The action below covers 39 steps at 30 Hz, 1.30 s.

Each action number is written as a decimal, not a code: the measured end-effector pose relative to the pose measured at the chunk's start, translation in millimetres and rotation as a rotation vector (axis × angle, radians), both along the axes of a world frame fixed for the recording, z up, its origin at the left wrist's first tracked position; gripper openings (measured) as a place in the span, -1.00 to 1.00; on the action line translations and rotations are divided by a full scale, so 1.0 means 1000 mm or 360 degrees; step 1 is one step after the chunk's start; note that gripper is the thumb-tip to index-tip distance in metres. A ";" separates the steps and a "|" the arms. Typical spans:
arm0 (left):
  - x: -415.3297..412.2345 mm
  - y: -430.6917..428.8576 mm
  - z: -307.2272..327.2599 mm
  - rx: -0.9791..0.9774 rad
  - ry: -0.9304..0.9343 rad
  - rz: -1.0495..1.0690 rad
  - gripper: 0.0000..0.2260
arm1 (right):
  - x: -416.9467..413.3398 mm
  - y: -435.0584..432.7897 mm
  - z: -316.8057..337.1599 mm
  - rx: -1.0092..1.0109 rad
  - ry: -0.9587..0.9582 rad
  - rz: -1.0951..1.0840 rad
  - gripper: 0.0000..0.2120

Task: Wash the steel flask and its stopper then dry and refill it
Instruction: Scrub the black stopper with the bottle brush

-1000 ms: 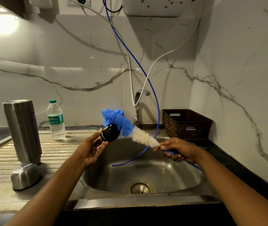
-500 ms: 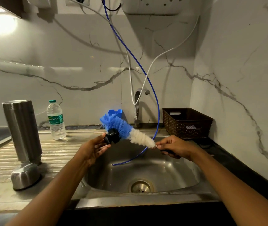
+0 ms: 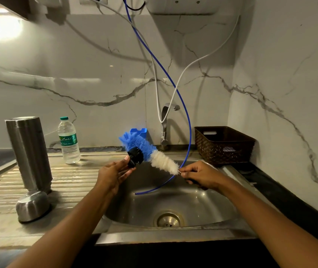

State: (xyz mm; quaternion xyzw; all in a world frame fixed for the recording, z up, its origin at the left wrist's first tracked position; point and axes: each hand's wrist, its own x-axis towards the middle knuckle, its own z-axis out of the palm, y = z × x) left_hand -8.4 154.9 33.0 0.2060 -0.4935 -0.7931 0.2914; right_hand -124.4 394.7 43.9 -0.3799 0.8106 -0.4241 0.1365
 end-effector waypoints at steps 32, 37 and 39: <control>-0.001 -0.007 -0.004 -0.0033 0.0311 0.0080 -0.93 | -0.004 0.014 0.013 -0.0068 -0.0480 0.0174 -0.78; -0.003 -0.002 -0.005 -0.0130 0.0331 -0.0011 -0.90 | 0.006 -0.001 0.006 -0.0205 -0.0506 0.0132 -0.77; -0.002 -0.005 -0.004 -0.0143 0.0339 -0.0026 -0.88 | 0.004 0.001 0.009 -0.0337 -0.0552 0.0139 -0.75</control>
